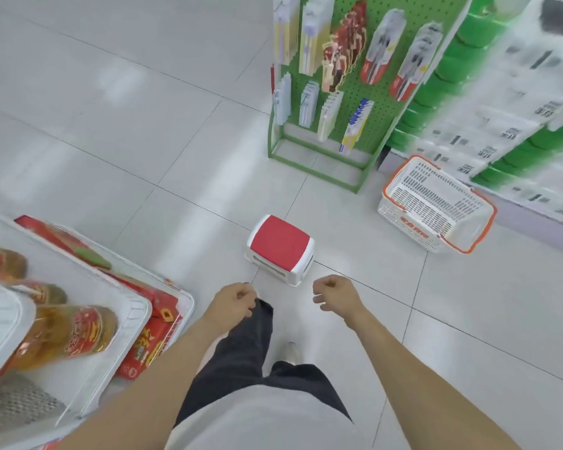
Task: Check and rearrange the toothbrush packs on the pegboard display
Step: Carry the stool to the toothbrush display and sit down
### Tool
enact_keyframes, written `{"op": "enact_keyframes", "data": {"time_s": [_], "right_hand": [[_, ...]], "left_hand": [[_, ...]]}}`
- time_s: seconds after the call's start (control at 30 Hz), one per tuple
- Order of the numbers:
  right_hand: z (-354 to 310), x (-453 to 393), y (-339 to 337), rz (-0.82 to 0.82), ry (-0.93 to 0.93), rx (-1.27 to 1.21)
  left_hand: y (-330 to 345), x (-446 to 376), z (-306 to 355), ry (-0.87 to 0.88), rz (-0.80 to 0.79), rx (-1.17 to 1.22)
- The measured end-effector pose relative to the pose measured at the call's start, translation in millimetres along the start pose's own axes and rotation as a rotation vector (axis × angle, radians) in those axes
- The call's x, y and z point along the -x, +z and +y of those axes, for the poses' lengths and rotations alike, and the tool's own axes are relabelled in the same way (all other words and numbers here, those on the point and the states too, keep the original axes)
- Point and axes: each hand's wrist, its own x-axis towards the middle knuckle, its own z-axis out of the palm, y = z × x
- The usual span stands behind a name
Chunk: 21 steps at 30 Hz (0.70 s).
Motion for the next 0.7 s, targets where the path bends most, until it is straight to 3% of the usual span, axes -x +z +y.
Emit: {"op": "enact_keyframes", "data": {"time_s": [0.3,0.43,0.7], "right_hand": [[-93,-76,15,-0.03,0.066,-0.017],[-139,-108,9,0.03,0.039,-0.043],[-193,-168,-15,0.068,0.076,-0.138]], "left_hand": [[-69,-120,90,0.045,-0.042,-0.011],[-92,-166,134,0.096,-0.094,-0.076],[-99,-238,202,0.086,-0.14,-0.135]]}}
